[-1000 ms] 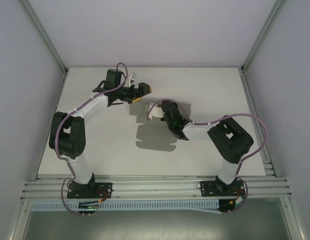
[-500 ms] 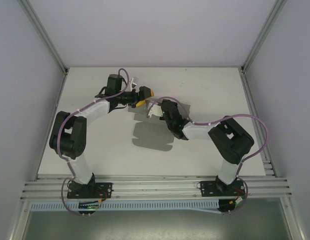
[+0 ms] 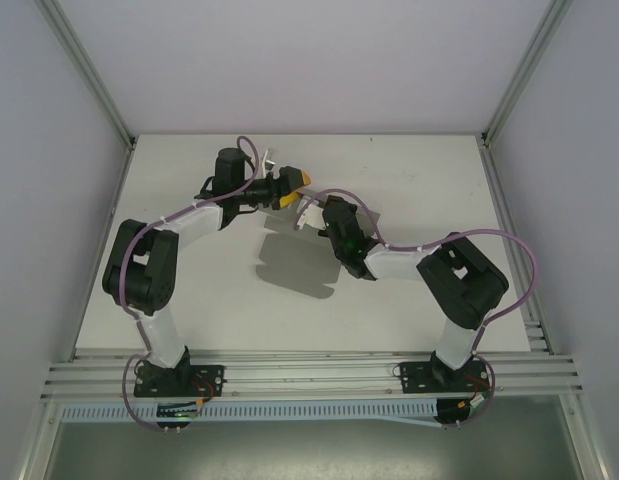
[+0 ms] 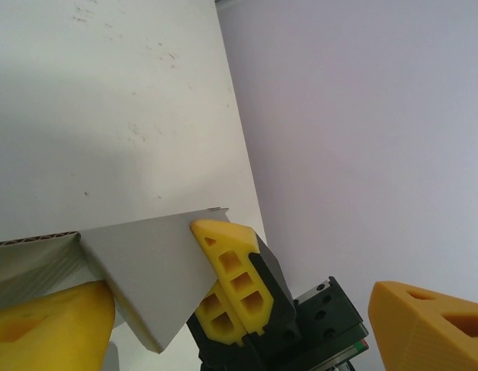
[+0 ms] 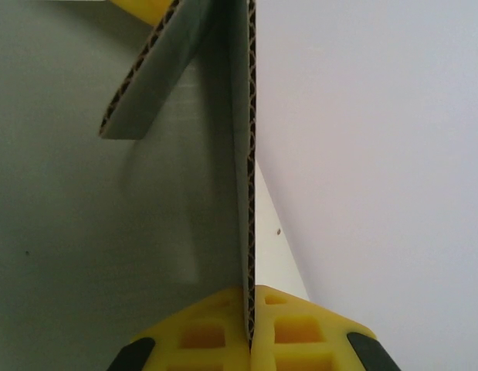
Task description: Assemble paper box
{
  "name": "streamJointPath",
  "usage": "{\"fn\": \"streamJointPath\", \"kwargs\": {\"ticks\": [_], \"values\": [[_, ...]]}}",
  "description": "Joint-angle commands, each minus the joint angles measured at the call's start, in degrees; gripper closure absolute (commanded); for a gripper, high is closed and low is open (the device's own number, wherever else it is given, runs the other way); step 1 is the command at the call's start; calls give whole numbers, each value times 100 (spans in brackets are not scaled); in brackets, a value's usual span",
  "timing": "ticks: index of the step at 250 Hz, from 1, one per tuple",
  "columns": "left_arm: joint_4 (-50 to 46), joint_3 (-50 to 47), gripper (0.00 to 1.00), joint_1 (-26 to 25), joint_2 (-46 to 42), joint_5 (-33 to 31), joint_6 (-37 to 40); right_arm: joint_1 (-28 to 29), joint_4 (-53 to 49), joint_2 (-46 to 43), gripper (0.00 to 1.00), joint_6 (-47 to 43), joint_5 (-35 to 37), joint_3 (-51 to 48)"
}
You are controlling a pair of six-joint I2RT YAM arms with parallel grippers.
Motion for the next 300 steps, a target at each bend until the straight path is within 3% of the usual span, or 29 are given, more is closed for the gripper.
{"fn": "streamJointPath", "kwargs": {"ticks": [1,35,87,103,122,161,193,223,250,300], "values": [[-31,-65,15,-221,-163,320,201,80,309,-186,100,199,-318,16],[-282,-182,17,-220,-472,239,533,-23,9,-388,100,467,-420,-42],[-2601,-342,7,-196,-1432,-1308,2285,-209,-183,-679,100,464,-459,-185],[-3000,-514,2,-123,-1714,-1722,2596,-283,-307,-817,100,521,-571,-240],[-3131,-823,2,106,-1964,-1779,2850,-374,-584,-992,100,619,-805,-274],[-2685,-1466,8,681,-2023,-1239,3114,-564,-1136,-1352,100,925,-1384,-257],[-2104,-1535,26,734,-1702,-668,3425,-688,-1655,-1528,100,1141,-1797,-131],[-1783,-1390,47,731,-1439,-668,3558,-737,-1884,-1558,100,1213,-1926,-36],[-1117,-1501,46,733,-1288,-543,3621,-749,-2016,-1510,100,1249,-1966,22],[-749,-1540,46,738,-887,-575,3850,-876,-1977,-1536,100,1501,-2149,39]]}}
